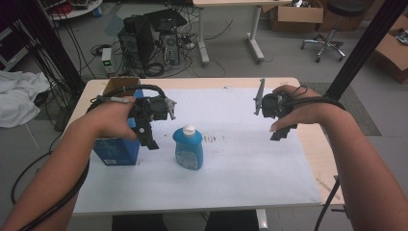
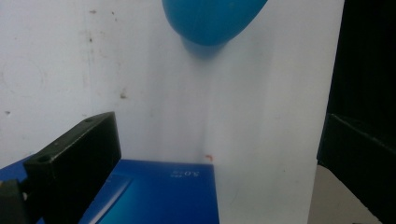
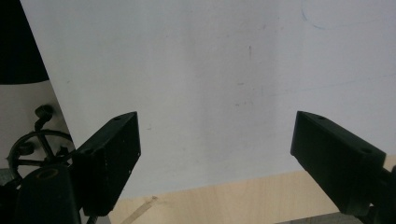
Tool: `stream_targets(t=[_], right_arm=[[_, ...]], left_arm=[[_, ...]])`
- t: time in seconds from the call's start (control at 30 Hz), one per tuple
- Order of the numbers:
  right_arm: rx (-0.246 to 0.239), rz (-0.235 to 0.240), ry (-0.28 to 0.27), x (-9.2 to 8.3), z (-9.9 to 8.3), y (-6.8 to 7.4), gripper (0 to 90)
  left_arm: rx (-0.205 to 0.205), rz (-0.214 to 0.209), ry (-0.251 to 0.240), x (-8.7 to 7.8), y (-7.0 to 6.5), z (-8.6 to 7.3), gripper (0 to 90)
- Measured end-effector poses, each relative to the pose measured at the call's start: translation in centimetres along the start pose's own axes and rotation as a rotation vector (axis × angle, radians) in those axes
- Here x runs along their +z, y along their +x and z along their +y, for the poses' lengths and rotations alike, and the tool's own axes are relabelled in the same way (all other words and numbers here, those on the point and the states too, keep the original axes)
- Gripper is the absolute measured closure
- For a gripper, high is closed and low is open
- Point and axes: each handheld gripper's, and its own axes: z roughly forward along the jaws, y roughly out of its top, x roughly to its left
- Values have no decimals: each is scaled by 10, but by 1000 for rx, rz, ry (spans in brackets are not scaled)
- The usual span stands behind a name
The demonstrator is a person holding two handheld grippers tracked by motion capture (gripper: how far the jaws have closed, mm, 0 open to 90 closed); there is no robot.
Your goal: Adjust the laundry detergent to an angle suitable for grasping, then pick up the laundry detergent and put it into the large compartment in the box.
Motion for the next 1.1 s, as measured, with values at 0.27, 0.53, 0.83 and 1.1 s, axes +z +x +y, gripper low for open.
stream_targets(t=[0.27,0.53,0.83,1.1], right_arm=[[-2,-4,4,-1,3,2,159],[2,-12,-6,-3,5,8,159],[0,-14,0,1,11,0,159],[4,-15,-6,-2,11,-8,159]], left_arm=[[2,4,-1,1,1,-2,1],[-3,7,-28,-3,-2,-4,1],[-10,11,-21,-1,-2,-13,1],[-21,15,-20,-5,2,-18,1]])
